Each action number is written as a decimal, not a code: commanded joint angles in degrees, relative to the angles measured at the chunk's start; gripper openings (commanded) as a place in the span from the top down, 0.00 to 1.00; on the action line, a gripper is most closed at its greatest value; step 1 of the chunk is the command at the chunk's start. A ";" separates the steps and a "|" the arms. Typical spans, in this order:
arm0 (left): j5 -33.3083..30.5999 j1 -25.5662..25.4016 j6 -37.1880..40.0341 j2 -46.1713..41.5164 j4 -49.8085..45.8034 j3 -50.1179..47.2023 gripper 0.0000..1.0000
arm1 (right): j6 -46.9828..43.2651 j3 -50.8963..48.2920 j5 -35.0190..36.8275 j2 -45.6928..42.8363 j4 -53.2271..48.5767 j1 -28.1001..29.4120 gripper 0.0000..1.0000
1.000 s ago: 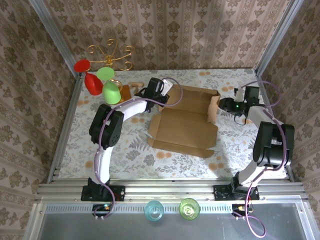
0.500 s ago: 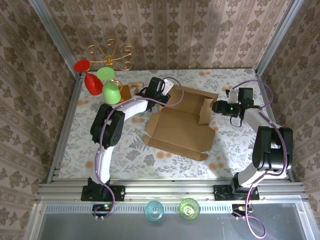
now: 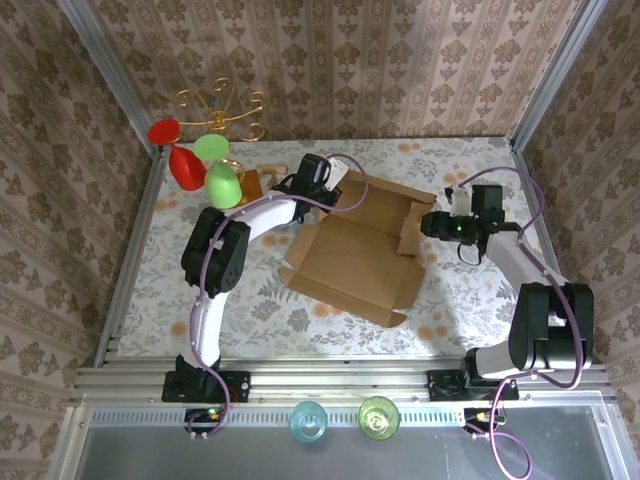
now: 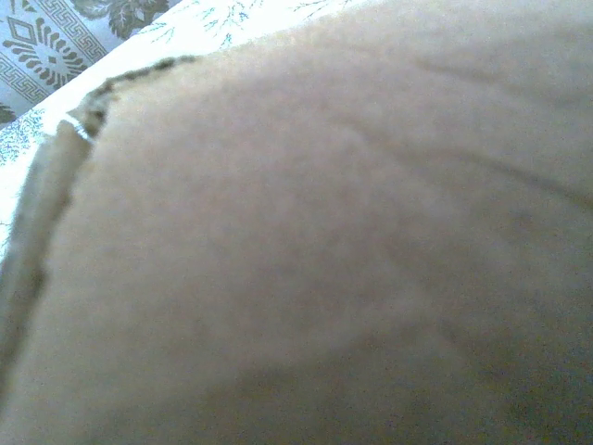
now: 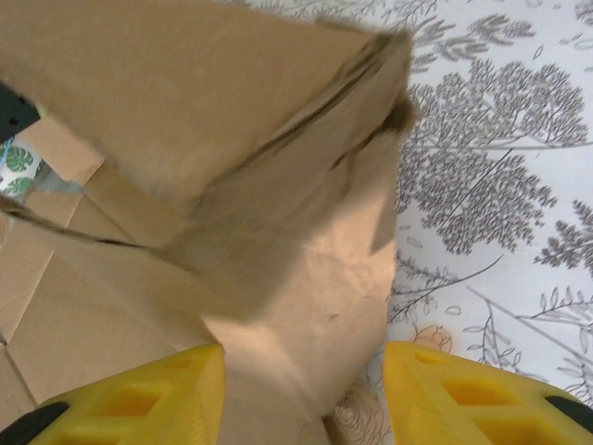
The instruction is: Fold the paper box
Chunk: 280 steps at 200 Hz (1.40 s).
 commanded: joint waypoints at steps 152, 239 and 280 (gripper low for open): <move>0.39 -0.83 2.59 2.35 -5.58 0.44 1.00 | -0.99 3.45 4.89 6.77 -0.06 3.72 0.56; 0.39 -1.01 2.59 2.79 -5.84 1.05 1.00 | 0.66 8.22 22.68 11.97 -2.47 9.39 0.80; 0.35 -0.92 2.57 2.88 -5.77 1.18 1.00 | 1.73 9.53 27.47 13.02 -3.83 10.34 0.95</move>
